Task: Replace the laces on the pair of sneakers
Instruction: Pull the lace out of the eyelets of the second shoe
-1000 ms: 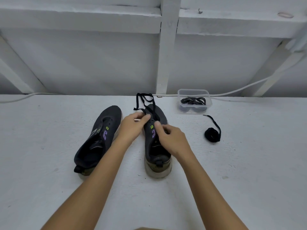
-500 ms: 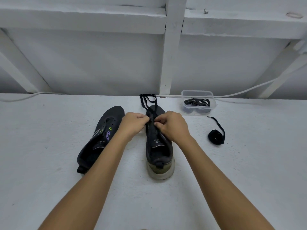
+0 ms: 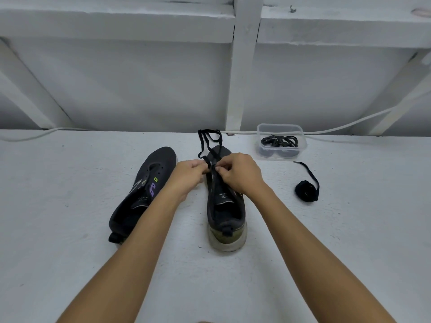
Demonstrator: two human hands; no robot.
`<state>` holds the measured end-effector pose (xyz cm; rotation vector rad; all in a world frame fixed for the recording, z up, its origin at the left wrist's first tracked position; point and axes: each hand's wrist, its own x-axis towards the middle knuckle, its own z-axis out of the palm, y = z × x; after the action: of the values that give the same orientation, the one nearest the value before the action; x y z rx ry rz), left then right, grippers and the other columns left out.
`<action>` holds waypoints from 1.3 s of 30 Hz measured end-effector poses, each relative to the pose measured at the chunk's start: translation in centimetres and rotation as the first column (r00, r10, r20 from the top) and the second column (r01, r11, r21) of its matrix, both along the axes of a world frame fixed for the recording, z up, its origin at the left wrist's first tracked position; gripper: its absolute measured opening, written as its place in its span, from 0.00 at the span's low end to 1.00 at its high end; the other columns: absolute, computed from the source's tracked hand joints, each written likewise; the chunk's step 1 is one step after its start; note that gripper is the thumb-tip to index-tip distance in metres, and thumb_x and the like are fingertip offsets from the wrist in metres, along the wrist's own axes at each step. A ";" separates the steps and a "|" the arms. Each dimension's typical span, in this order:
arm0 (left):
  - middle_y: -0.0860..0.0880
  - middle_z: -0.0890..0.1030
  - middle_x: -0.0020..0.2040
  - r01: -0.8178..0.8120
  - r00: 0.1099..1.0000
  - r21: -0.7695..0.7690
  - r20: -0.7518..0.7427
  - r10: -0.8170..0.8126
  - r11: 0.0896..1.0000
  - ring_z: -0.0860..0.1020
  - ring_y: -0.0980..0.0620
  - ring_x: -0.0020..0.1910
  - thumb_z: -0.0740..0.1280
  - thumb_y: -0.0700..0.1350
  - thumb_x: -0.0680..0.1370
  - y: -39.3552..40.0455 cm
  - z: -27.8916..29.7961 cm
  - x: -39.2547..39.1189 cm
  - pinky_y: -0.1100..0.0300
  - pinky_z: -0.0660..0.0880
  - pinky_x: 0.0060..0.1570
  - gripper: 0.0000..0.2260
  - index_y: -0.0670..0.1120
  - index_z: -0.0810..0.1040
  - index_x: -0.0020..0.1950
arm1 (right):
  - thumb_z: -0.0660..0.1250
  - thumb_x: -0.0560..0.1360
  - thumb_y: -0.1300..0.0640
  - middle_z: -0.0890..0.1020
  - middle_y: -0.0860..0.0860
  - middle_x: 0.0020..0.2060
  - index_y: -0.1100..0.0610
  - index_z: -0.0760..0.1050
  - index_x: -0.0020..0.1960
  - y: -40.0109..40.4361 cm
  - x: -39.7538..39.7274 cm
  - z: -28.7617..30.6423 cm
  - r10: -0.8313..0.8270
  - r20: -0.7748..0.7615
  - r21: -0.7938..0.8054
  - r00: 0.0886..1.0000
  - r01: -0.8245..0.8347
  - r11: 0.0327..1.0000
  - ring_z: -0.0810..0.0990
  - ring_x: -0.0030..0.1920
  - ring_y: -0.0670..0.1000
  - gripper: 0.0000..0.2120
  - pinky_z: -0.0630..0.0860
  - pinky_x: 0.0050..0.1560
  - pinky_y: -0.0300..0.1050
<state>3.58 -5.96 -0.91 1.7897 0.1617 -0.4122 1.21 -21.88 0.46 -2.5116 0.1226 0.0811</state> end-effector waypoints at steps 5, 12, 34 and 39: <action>0.55 0.82 0.47 -0.057 0.998 -0.089 0.008 0.058 0.994 0.79 0.59 0.48 0.70 0.39 0.79 -0.4 -0.5 -0.5 0.64 0.76 0.47 0.06 0.48 0.81 0.53 | 0.72 0.77 0.52 0.86 0.43 0.43 0.45 0.85 0.45 -0.1 -0.2 -1.0 -0.102 -0.043 0.310 0.994 0.111 0.944 0.83 0.48 0.45 0.03 0.80 0.57 0.50; 0.55 0.83 0.47 -0.096 0.995 -0.104 0.030 0.100 0.990 0.80 0.60 0.48 0.73 0.41 0.77 -0.5 -1.0 -0.5 0.65 0.76 0.47 0.08 0.48 0.82 0.55 | 0.72 0.76 0.51 0.85 0.41 0.40 0.44 0.84 0.44 0.5 -0.4 -1.7 -0.179 -0.011 0.291 0.984 0.174 0.941 0.83 0.46 0.45 0.04 0.80 0.50 0.46; 0.56 0.81 0.45 -0.174 0.956 0.131 0.262 0.135 0.976 0.77 0.65 0.44 0.68 0.46 0.81 -1.7 -1.2 -2.0 0.76 0.68 0.38 0.03 0.50 0.79 0.53 | 0.69 0.77 0.51 0.84 0.43 0.40 0.46 0.83 0.45 1.0 -0.5 -1.7 -0.138 0.005 0.134 0.990 0.136 0.982 0.80 0.44 0.48 0.04 0.70 0.40 0.42; 0.53 0.84 0.50 -0.151 0.976 0.031 0.162 0.144 0.988 0.80 0.61 0.49 0.70 0.46 0.80 -1.3 -1.3 -1.6 0.73 0.71 0.43 0.07 0.48 0.82 0.57 | 0.69 0.77 0.52 0.82 0.42 0.37 0.45 0.80 0.42 0.8 -0.6 -2.0 -0.128 0.018 0.197 0.992 0.122 0.973 0.80 0.43 0.47 0.06 0.70 0.40 0.41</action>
<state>2.02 -7.25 -2.25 1.8309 0.1904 -0.1592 0.59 -21.08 -1.57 -2.3017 0.2482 0.0025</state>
